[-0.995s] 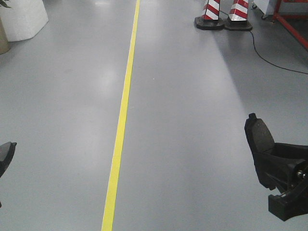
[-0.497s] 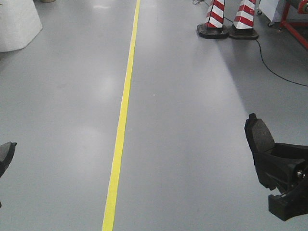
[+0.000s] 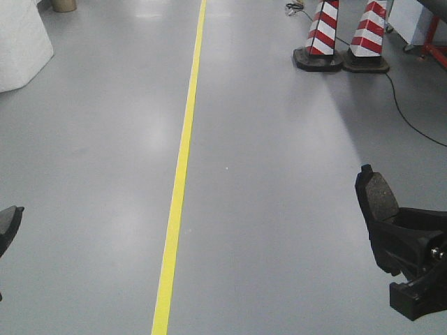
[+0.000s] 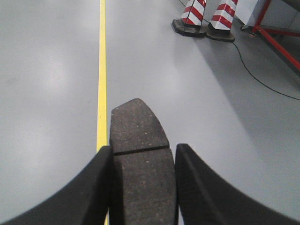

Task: Move and align brake pads A on conveyor
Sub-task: 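Drive the base along the aisle beside the yellow floor line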

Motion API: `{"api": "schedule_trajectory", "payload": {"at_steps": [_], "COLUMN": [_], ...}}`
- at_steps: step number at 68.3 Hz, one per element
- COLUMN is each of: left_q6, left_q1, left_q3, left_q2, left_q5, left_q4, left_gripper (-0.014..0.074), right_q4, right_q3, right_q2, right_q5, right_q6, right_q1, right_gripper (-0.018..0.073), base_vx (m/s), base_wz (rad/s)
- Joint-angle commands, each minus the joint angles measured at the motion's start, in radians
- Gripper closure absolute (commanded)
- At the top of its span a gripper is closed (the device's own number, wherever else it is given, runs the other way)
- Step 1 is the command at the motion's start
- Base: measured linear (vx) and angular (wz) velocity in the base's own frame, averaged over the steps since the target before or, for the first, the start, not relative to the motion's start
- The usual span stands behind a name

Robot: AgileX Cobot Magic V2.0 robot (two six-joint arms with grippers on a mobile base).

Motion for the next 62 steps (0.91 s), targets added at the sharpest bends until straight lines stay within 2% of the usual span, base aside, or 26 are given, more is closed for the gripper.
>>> {"api": "schedule_trajectory", "payload": {"at_steps": [1, 62], "left_q6": [-0.002, -0.002], "left_q1": [-0.003, -0.003], "left_q3": [-0.03, -0.03], "left_q2": [0.004, 0.004], "left_q5": [-0.094, -0.094], "left_q4": [0.009, 0.009], "left_gripper": [0.0503, 0.0503], "right_q4": [-0.008, -0.008], "right_q3": [-0.03, -0.03], "right_q2": [-0.001, -0.001], "right_q5": [-0.088, -0.088], "right_q6": [-0.008, -0.008], "right_q1": [-0.003, -0.003], "right_gripper": [0.0568, 0.0568], "base_vx": [0.58, 0.61], "base_wz": [0.03, -0.03]}}
